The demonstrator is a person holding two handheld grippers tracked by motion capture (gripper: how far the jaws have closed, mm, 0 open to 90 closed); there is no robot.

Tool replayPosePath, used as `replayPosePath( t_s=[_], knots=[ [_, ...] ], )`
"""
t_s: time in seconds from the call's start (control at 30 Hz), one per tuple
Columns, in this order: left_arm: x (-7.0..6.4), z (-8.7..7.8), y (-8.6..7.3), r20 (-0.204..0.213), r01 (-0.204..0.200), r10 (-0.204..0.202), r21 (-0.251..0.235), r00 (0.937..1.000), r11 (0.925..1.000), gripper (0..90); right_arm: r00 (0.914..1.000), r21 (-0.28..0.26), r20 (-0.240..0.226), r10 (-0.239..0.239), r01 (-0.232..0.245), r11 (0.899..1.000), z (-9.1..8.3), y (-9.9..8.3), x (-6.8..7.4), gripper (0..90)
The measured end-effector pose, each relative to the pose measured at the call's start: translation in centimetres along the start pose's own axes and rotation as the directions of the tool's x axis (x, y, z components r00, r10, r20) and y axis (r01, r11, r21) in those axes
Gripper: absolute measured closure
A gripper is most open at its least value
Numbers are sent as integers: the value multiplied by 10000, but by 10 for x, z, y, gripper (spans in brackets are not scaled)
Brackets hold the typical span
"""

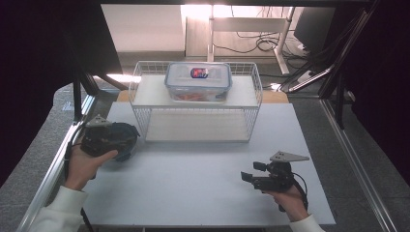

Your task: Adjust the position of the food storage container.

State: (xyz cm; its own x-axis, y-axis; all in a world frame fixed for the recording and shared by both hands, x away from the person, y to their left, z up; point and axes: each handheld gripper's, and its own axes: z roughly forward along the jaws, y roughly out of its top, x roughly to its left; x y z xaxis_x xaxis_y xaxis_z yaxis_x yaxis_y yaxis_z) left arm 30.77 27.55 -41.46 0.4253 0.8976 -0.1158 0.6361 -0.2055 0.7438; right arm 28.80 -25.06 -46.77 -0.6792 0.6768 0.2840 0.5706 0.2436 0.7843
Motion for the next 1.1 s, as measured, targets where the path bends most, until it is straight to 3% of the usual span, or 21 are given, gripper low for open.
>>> replayPosePath(
  t_s=[0.1, 0.2, 0.47, 0.6, 0.67, 0.77, 0.87, 1.1],
  knots=[
    [18, 2, 6, -267, -73, 74, 22, 9996, 10000, 502, 10000, 68, 6, 6, -6, 10000, 1, 0, 0, 268],
    [37, 7, 11, -328, 208, -209, -19, 9992, 9998, 532, 10000, 114, -8, -3, 3, 9999, 2, -1, 0, 268],
    [78, 34, 20, -819, 768, -719, 588, 9940, 9953, 660, 10000, 166, 77, 56, -57, 9998, 2, -2, -3, 268],
    [94, 44, 22, -990, 1103, -1019, 835, 9899, 9904, 795, 9999, 171, 121, 82, -84, 9998, 3, -2, -4, 268],
    [101, 48, 24, -1219, 1088, -974, 901, 9877, 9900, 847, 9999, 218, 131, 32, -35, 9998, 3, -3, -4, 268],
    [112, 56, 25, -1542, 998, -838, 992, 9845, 9901, 877, 9998, 249, 174, 37, -42, 9997, 4, -3, -4, 268],
    [122, 69, 24, -1641, 1151, -953, 1158, 9818, 9866, 891, 9997, 270, 225, 84, -90, 9996, 5, -3, -5, 268],
    [140, 93, 15, -2049, 1388, -997, 1865, 9737, 9726, 896, 9995, 349, 297, 134, -145, 9993, 7, -5, -6, 267]
  ],
)
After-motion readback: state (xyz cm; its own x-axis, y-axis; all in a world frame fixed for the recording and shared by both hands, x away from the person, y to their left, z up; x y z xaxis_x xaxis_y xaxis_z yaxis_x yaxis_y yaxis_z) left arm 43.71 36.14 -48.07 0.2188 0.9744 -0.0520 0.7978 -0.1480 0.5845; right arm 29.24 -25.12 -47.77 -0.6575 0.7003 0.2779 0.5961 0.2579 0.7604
